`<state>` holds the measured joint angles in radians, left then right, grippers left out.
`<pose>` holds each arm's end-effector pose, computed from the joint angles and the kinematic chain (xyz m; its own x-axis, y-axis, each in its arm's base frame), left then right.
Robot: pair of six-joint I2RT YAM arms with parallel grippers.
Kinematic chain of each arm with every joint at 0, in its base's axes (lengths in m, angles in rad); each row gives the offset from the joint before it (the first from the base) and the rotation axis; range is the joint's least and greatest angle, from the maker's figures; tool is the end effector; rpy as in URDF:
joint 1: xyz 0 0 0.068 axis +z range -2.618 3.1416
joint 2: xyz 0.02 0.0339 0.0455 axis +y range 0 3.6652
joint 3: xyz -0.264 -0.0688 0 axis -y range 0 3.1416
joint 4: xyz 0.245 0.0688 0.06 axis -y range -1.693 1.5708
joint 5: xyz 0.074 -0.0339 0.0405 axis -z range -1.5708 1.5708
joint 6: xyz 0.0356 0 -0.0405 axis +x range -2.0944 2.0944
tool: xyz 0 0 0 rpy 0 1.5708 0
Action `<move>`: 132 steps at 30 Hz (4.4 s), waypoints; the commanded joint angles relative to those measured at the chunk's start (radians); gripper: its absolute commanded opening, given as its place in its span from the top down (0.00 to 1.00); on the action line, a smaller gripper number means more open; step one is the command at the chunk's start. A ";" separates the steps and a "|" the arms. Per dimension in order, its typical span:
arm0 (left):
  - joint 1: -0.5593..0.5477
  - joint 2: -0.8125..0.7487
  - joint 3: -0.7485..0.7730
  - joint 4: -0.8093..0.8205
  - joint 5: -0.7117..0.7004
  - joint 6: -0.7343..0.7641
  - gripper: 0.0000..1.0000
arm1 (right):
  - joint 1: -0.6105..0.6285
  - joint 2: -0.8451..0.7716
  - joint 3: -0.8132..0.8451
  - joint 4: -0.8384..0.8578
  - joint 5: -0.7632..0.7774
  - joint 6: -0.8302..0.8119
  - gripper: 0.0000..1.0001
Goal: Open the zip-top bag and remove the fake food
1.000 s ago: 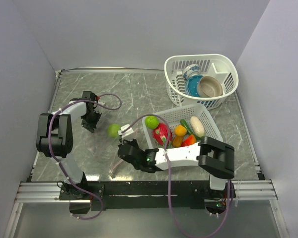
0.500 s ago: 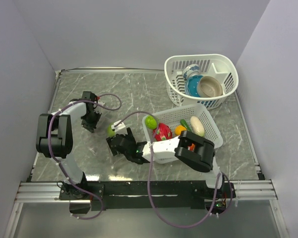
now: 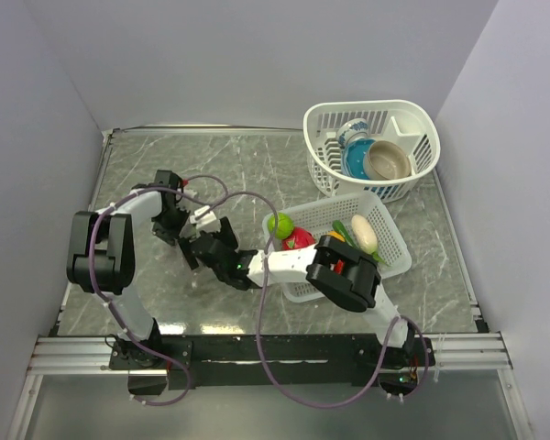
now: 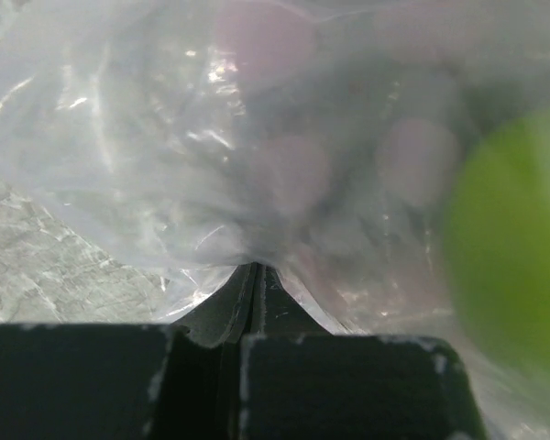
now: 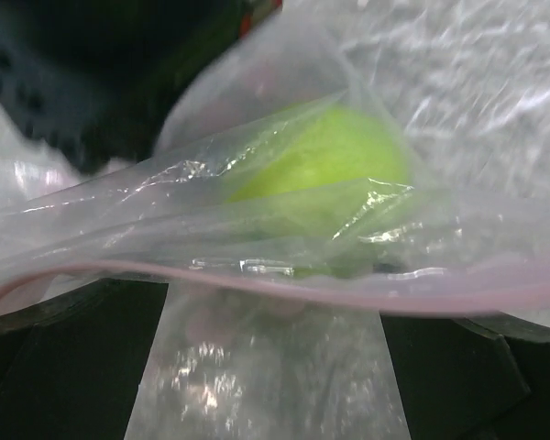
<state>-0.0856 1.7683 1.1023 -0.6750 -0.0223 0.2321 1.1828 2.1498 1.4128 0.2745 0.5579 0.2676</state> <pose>0.3254 -0.0271 0.1615 -0.9256 0.3102 -0.2167 0.3014 0.9507 0.0735 0.1988 0.4367 0.1677 -0.3231 -0.1975 -0.9255 -0.5399 0.8417 0.0088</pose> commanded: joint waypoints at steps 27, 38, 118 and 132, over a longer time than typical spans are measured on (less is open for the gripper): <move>-0.014 -0.055 -0.071 -0.038 0.053 0.026 0.99 | -0.015 -0.289 -0.300 0.227 -0.010 -0.061 0.64; -0.002 -0.131 0.107 -0.146 0.142 -0.025 0.99 | -0.015 -0.196 -0.212 0.135 -0.050 -0.059 0.50; -0.065 -0.165 0.381 -0.262 0.002 -0.017 0.12 | -0.031 -0.159 -0.261 0.103 -0.116 0.127 0.29; -0.183 0.072 0.453 -0.170 0.165 -0.100 0.21 | -0.031 -0.166 -0.299 0.088 -0.127 0.179 0.31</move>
<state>-0.2676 1.7542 1.6005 -0.9012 0.1619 0.1535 1.1503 2.0125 1.1194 0.3489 0.4236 0.4229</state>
